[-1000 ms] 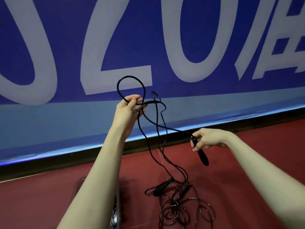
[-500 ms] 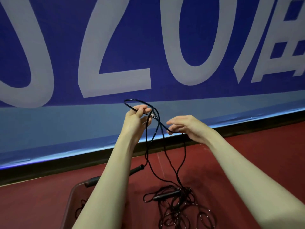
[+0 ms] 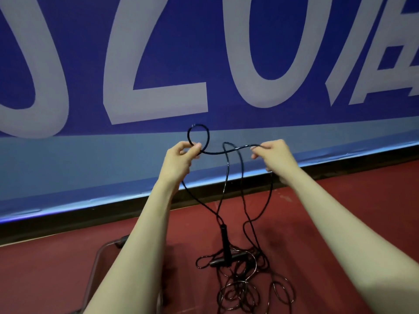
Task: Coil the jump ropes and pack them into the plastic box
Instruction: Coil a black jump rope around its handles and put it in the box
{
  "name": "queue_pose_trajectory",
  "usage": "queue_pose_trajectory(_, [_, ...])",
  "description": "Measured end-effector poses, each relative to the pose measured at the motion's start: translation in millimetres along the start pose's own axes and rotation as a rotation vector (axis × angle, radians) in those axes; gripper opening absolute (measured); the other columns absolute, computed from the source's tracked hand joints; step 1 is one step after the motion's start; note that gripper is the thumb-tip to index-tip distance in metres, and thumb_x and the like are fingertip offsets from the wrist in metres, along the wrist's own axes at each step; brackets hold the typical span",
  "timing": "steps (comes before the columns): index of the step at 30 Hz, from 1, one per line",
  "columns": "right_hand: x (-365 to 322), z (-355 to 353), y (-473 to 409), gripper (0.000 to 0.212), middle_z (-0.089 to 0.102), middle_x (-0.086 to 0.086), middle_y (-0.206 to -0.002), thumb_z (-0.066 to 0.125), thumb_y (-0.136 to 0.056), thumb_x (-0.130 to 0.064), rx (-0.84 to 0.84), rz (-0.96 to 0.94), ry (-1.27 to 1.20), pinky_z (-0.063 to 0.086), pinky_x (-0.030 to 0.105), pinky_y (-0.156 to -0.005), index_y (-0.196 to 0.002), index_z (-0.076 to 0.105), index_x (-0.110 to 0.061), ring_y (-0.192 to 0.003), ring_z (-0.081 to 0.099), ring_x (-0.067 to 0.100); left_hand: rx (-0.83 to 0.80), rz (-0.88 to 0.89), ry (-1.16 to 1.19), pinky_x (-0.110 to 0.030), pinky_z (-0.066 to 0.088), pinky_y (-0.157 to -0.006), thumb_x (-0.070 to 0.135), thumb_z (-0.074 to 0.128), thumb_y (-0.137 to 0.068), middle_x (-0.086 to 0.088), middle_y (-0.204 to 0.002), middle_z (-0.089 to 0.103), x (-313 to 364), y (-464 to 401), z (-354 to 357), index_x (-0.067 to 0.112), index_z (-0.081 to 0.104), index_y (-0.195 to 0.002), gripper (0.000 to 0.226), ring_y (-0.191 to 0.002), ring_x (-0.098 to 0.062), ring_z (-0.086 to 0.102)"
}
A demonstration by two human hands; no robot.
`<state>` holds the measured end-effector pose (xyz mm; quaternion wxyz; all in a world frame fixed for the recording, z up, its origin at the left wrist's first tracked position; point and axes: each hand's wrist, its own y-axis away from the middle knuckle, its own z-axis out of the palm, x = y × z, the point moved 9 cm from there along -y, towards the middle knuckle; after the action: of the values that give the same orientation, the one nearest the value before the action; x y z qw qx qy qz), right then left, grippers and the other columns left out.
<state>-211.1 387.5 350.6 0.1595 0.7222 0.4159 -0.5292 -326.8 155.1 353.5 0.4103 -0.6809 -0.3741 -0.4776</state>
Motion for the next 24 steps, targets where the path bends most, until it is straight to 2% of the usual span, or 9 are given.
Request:
queue_pose_trajectory(3, [23.3, -29.1, -6.2, 0.027, 0.023, -0.005, -0.042, 0.061, -0.087, -0.008, 0.138, 0.192, -0.332, 0.02, 0.02, -0.04, -0.061, 0.057, -0.007, -0.037, 0.018, 0.01, -0.091, -0.053, -0.343, -0.026, 0.033, -0.052, 0.043, 0.064, -0.089, 0.002, -0.064, 0.054, -32.7, 1.8, -1.1, 0.018, 0.072, -0.082, 0.028, -0.052, -0.007, 0.043])
queue_pose_trajectory(5, [31.6, -47.8, -6.9, 0.026, 0.022, -0.009, -0.038, 0.058, -0.088, -0.007, 0.194, 0.254, -0.449, 0.015, 0.017, -0.037, -0.063, 0.053, -0.006, -0.033, 0.016, 0.008, -0.023, -0.152, -0.391, -0.028, 0.031, -0.053, 0.042, 0.061, -0.092, -0.002, -0.06, 0.046, -62.9, 5.8, -12.6, 0.017, 0.069, -0.068, 0.035, -0.054, -0.016, 0.037])
queue_pose_trajectory(10, [30.6, -49.3, -3.6, 0.02, 0.024, 0.002, -0.054, 0.064, -0.082, -0.009, 0.109, 0.184, -0.135, 0.019, 0.024, -0.045, -0.063, 0.061, -0.006, -0.049, 0.019, 0.017, 0.239, -0.503, 0.127, -0.019, 0.018, -0.043, 0.033, 0.052, -0.1, 0.0, -0.058, 0.026, -141.9, 26.8, -34.1, 0.011, 0.051, -0.07, 0.037, -0.044, -0.013, 0.02])
queue_pose_trajectory(13, [15.8, -31.9, 1.1, 0.022, 0.022, 0.003, -0.058, 0.062, -0.085, -0.01, 0.051, 0.106, -0.112, 0.021, 0.027, -0.046, -0.063, 0.06, -0.007, -0.051, 0.02, 0.018, 0.26, -0.5, 0.076, -0.023, 0.029, -0.045, 0.03, 0.052, -0.1, -0.001, -0.059, 0.03, -150.9, 25.5, -32.4, 0.008, 0.054, -0.079, 0.031, -0.049, -0.014, 0.022])
queue_pose_trajectory(15, [1.7, -26.9, 2.9, 0.023, 0.025, 0.002, -0.053, 0.062, -0.086, -0.01, 0.033, 0.053, -0.082, 0.025, 0.026, -0.045, -0.063, 0.059, -0.009, -0.049, 0.024, 0.017, 0.169, -0.469, 0.004, -0.028, 0.044, -0.055, 0.021, 0.053, -0.098, -0.001, -0.063, 0.042, -146.6, 22.7, -22.0, 0.006, 0.059, -0.088, 0.019, -0.052, -0.013, 0.031])
queue_pose_trajectory(17, [-12.3, -24.1, 4.4, 0.023, 0.03, -0.005, -0.046, 0.064, -0.086, -0.014, 0.015, -0.007, -0.055, 0.027, 0.028, -0.05, -0.063, 0.059, -0.012, -0.046, 0.027, 0.014, -0.04, -0.444, -0.109, -0.019, 0.036, -0.046, 0.011, 0.056, -0.094, -0.003, -0.073, 0.054, -135.2, 23.7, -2.4, 0.009, 0.061, -0.1, 0.008, -0.057, -0.013, 0.045])
queue_pose_trajectory(18, [-18.5, -22.5, 5.6, 0.023, 0.032, -0.011, -0.042, 0.064, -0.087, -0.015, 0.005, -0.037, -0.048, 0.026, 0.028, -0.051, -0.064, 0.06, -0.013, -0.043, 0.029, 0.01, -0.17, -0.42, -0.194, -0.018, 0.035, -0.047, 0.007, 0.058, -0.092, -0.003, -0.086, 0.059, -128.7, 25.6, 10.5, 0.012, 0.059, -0.113, 0.023, -0.069, -0.015, 0.054])
queue_pose_trajectory(21, [-34.2, -16.6, 9.3, 0.021, 0.037, -0.017, -0.037, 0.063, -0.09, -0.018, -0.031, -0.127, -0.04, 0.025, 0.023, -0.052, -0.07, 0.064, -0.011, -0.036, 0.035, 0.002, -0.499, -0.223, -0.334, -0.022, 0.041, -0.091, -0.001, 0.058, -0.09, 0.004, -0.136, 0.045, -101.5, 29.7, 57.8, 0.028, 0.039, -0.144, 0.064, -0.125, -0.013, 0.044])
queue_pose_trajectory(24, [-39.1, -14.6, 8.6, 0.022, 0.037, -0.016, -0.039, 0.065, -0.09, -0.021, -0.033, -0.169, -0.066, 0.025, 0.024, -0.052, -0.07, 0.065, -0.012, -0.039, 0.031, 0.003, -0.693, -0.112, -0.154, -0.028, 0.042, -0.103, 0.001, 0.054, -0.094, 0.008, -0.137, 0.051, -63.2, 40.6, 101.5, 0.033, 0.039, -0.143, 0.061, -0.122, -0.013, 0.053])
